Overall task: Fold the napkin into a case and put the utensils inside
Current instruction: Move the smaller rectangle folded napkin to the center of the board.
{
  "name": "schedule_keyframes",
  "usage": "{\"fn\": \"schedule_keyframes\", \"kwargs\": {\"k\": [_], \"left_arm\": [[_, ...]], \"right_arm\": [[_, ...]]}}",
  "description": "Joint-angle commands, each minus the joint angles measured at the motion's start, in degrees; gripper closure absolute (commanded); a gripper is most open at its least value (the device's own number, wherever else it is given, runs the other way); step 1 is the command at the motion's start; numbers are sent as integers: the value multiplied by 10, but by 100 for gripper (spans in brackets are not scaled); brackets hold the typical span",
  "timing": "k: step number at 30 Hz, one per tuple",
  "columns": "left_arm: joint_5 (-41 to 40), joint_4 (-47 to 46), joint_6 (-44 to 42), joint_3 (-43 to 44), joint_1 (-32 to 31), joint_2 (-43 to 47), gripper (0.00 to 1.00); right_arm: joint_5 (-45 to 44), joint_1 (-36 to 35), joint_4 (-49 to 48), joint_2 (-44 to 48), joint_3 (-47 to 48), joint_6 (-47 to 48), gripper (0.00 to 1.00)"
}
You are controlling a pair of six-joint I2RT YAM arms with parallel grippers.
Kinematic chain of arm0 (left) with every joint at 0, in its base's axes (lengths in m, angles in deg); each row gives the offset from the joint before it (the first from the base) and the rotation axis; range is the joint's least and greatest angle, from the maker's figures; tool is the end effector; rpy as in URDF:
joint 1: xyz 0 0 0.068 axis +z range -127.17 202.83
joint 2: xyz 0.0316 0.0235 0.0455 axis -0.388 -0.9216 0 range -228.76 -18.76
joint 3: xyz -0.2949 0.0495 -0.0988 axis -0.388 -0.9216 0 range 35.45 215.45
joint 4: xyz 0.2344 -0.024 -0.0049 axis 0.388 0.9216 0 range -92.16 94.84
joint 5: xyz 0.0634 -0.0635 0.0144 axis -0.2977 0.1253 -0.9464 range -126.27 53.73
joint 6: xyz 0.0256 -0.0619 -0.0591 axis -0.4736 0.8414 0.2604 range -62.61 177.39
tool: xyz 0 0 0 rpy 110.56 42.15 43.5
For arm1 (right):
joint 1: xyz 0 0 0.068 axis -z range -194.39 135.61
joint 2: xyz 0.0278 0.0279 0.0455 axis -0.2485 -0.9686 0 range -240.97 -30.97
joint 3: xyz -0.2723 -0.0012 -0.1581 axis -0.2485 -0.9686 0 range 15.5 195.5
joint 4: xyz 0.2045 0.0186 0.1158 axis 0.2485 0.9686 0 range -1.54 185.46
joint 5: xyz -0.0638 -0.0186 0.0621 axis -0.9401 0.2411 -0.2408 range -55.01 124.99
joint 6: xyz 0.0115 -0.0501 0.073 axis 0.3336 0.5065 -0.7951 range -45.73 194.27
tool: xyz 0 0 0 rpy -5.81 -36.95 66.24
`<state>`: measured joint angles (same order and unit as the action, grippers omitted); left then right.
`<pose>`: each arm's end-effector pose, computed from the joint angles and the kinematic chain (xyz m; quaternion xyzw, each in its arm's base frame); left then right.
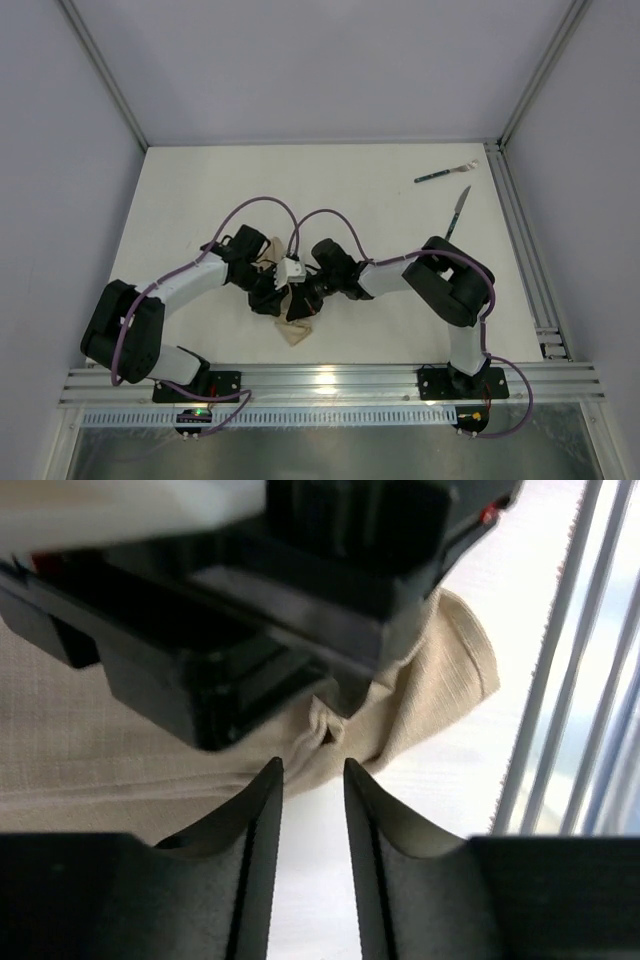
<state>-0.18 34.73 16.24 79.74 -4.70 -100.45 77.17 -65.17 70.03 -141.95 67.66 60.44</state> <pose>0.1752 -0.1442 0.2002 0.5663 0.7538 -0.2894 0.1655 0.2085 0.3400 0.1594 -0.4115 0.7554 0.4853 0.1564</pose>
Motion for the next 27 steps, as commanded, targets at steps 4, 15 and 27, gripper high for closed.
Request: {"fn": "schedule_keyframes", "kwargs": {"k": [4, 15, 27], "left_arm": [[71, 121, -7, 67, 95, 38, 65], [-118, -9, 184, 102, 230, -50, 48], [-104, -21, 223, 184, 226, -234, 59]], "right_arm": [[-10, -7, 42, 7, -12, 24, 96], [-39, -18, 55, 20, -14, 49, 96], [-58, -42, 81, 35, -11, 93, 96]]}}
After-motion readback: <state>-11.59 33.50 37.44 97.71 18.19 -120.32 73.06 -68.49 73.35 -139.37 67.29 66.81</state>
